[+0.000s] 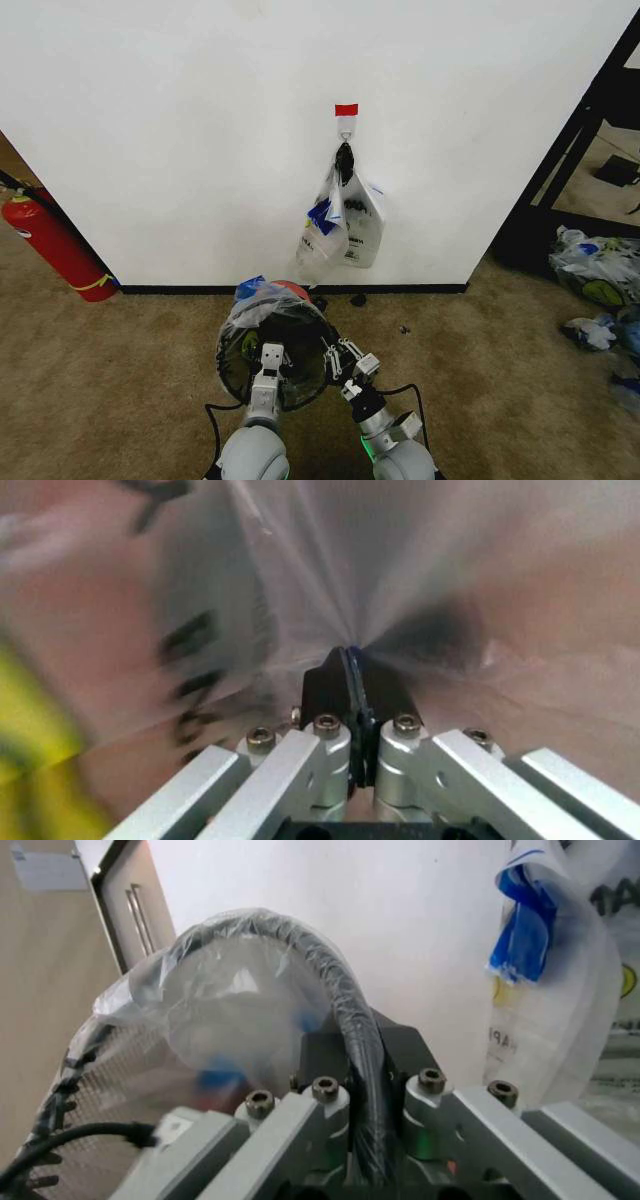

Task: Pick up the garbage bag from the wall and place it over the trash bin.

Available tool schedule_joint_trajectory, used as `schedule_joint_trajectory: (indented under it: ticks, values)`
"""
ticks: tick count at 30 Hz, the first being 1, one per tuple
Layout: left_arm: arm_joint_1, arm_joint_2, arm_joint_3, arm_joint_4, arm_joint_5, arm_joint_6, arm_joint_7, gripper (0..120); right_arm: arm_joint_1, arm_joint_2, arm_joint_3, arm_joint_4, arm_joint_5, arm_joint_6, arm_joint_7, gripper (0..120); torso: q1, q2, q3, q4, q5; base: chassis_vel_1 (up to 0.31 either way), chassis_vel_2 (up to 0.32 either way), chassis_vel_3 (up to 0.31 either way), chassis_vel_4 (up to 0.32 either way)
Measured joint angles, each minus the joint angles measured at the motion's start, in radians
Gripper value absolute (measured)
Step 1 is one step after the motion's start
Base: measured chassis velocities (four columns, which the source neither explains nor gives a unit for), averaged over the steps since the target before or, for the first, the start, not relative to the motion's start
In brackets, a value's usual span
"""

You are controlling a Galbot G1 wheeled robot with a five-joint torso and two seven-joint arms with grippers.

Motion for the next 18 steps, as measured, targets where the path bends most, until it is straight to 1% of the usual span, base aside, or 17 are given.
schedule_joint_trajectory:
  ticks: [4,9,15,16,18]
  values:
    - [-0.012,0.003,0.001,0.005,-0.013,0.002,0.001,0,-0.004,-0.004,-0.005,0.004,0.016,-0.001,-0.013,1,0.000,0.000,0.000,0.0000,0.0000,0.000,0.000,0.000,0.000]
    - [-0.061,0.017,0.001,0.031,-0.054,0.009,0.000,0,-0.013,-0.008,-0.017,0.011,0.041,-0.005,-0.043,1,0.000,0.000,0.000,0.0001,0.0000,0.000,0.000,0.000,0.000]
    - [-0.116,0.049,-0.014,0.066,-0.099,0.012,-0.009,0,-0.016,-0.010,-0.015,0.014,0.043,-0.009,-0.067,1,0.000,0.000,0.000,0.0000,0.0001,0.000,0.000,0.000,0.000]
    - [-0.136,0.063,-0.020,0.078,-0.116,0.012,-0.015,0,-0.016,-0.011,-0.008,0.014,0.043,-0.009,-0.074,1,0.000,0.000,0.000,0.0000,0.0000,0.000,0.000,0.000,0.000]
    - [-0.142,0.066,-0.022,0.081,-0.122,0.012,-0.017,0,-0.016,-0.010,-0.005,0.014,0.043,-0.009,-0.077,1,0.000,0.000,0.000,0.0000,0.0000,0.000,0.000,0.000,0.000]
